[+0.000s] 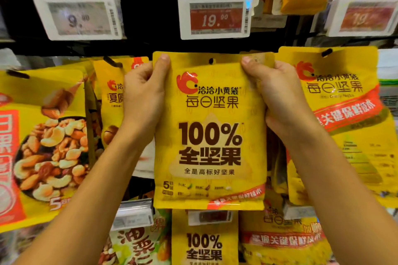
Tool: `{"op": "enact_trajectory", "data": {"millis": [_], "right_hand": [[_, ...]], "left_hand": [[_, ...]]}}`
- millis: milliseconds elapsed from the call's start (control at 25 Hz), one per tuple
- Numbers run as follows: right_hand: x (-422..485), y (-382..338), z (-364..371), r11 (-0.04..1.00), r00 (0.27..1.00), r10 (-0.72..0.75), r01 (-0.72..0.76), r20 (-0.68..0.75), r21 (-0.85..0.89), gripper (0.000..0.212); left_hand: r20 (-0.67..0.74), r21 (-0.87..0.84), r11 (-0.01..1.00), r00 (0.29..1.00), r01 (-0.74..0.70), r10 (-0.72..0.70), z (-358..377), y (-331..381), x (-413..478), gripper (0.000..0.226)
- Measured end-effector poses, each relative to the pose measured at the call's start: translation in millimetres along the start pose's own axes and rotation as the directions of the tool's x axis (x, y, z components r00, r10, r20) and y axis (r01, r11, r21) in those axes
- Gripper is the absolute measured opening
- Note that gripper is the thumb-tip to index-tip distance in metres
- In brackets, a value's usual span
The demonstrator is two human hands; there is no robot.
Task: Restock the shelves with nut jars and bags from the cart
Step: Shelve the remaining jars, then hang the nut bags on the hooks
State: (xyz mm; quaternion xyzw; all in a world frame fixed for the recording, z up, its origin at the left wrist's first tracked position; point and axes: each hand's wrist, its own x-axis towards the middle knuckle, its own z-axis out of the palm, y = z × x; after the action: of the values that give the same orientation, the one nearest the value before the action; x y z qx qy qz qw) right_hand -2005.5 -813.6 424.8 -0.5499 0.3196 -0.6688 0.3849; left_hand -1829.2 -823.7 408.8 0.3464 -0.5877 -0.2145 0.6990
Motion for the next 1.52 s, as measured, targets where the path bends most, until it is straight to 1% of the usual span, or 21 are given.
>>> {"op": "enact_trajectory", "data": {"millis": [120,200,320,440,520,640,760,960,1080,1280,1440,1520], "right_hand": [[15.0,3.6,5.9,0.999,0.999,0.006,-0.007,-0.033,-0.040,0.019],[22.5,7.7,9.0,0.997,0.999,0.022,-0.025,-0.040,-0.067,0.020],[28.1,12.5,8.5,0.996,0.997,0.016,-0.022,-0.071,-0.089,0.018],[27.3,15.4,2.0,0.997,0.996,0.019,-0.026,-0.091,-0.076,0.015],[27.5,16.2,0.7,0.995,0.994,0.029,-0.039,-0.105,-0.093,0.011],[29.2,13.0,1.9,0.991,0.991,0.017,-0.034,-0.134,-0.127,0.012],[28.0,9.8,4.0,0.992,0.988,0.011,-0.031,-0.155,-0.126,0.015],[26.4,10.0,5.4,0.989,0.980,0.005,-0.034,-0.197,-0.142,0.018],[24.4,11.2,5.5,0.984,0.983,-0.001,-0.032,-0.183,-0.174,0.017],[32.3,4.9,10.0,0.957,0.984,-0.073,0.024,-0.161,-0.288,0.018],[34.8,2.2,1.4,0.970,0.988,-0.047,0.010,-0.147,-0.242,0.018],[33.8,7.0,0.5,0.966,0.992,-0.040,0.008,-0.120,-0.258,0.018]], "left_hand": [[-0.060,0.023,1.000,0.998,0.010,-0.008,4.7,-8.5,14.5,0.038],[-0.093,0.067,0.998,0.996,0.017,-0.011,7.1,-15.0,21.6,0.040],[-0.108,0.131,0.991,0.994,0.011,0.003,10.7,-22.2,25.9,0.045],[-0.109,0.170,0.983,0.990,-0.075,0.094,11.9,-24.9,26.8,0.047],[-0.113,0.201,0.975,0.986,-0.096,0.120,14.3,-23.9,27.1,0.045],[-0.126,0.197,0.976,0.985,-0.091,0.117,17.6,-22.7,29.1,0.044],[-0.120,0.209,0.970,0.981,-0.122,0.150,17.0,-22.3,30.1,0.050],[-0.101,0.153,0.981,0.985,-0.120,0.137,16.0,-22.9,29.0,0.047],[-0.110,0.130,0.986,0.987,-0.103,0.117,14.6,-28.6,25.5,0.044],[-0.155,0.104,0.993,0.985,-0.055,0.071,14.4,-32.0,28.3,0.045],[-0.133,0.116,0.990,0.987,-0.079,0.094,19.4,-26.2,32.4,0.044],[-0.137,0.145,0.986,0.985,-0.088,0.108,18.5,-29.3,28.5,0.045]]}}
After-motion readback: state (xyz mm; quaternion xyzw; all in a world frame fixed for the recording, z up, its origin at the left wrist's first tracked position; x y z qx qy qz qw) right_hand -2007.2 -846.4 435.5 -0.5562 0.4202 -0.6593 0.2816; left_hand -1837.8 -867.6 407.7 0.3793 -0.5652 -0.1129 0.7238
